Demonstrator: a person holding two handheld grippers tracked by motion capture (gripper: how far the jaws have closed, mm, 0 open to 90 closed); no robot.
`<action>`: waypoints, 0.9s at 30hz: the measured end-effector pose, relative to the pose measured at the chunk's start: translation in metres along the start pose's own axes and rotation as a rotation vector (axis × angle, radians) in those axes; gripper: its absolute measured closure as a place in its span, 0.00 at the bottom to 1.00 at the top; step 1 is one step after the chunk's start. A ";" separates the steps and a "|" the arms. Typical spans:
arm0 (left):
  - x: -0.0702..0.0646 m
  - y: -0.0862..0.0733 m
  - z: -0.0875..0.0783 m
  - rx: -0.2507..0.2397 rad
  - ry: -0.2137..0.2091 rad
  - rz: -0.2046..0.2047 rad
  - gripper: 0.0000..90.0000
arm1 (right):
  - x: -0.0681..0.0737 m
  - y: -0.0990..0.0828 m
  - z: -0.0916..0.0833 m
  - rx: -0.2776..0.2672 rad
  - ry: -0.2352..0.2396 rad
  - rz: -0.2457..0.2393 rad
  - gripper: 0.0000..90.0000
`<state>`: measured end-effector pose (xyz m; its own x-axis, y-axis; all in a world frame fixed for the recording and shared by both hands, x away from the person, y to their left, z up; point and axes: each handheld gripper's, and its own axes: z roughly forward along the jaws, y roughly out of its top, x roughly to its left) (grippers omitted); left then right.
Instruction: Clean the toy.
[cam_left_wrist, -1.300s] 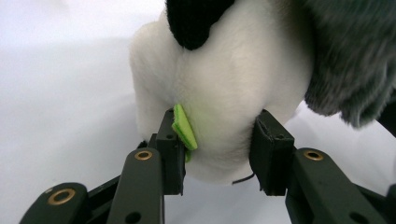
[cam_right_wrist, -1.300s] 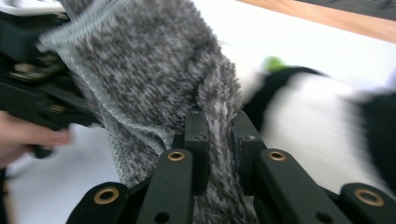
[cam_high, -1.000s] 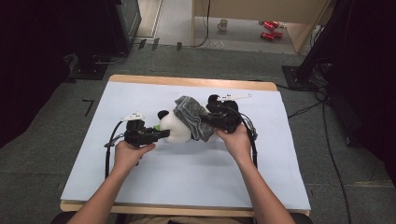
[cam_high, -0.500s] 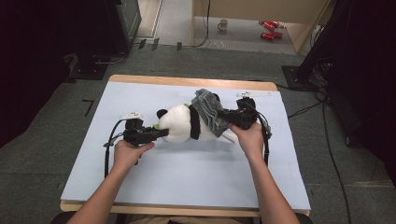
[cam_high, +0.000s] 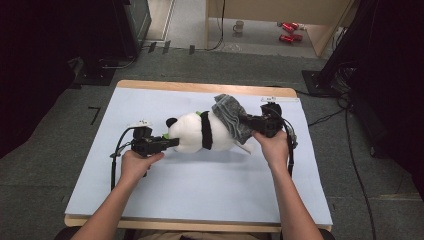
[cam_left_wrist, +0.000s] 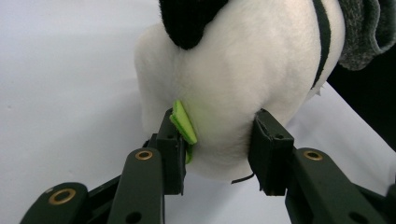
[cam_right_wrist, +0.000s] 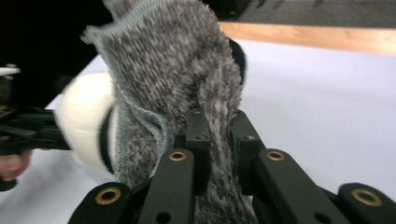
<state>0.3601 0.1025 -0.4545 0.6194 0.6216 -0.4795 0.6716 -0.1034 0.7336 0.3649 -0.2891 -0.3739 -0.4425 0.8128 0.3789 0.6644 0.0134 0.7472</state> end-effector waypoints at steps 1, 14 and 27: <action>0.000 0.000 0.000 0.000 -0.002 -0.003 0.67 | 0.004 0.002 -0.002 -0.007 0.010 -0.007 0.91; -0.001 0.000 0.000 -0.006 -0.006 -0.005 0.67 | 0.055 0.011 -0.004 -0.025 0.194 -0.068 0.91; -0.015 -0.001 0.001 -0.021 -0.004 0.019 0.68 | 0.103 -0.010 0.041 0.076 0.268 -0.152 0.91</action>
<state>0.3507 0.0928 -0.4480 0.6337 0.6163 -0.4675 0.6511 -0.0986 0.7525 0.3369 -0.1812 -0.3649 -0.6767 0.6158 0.4037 0.6168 0.1746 0.7675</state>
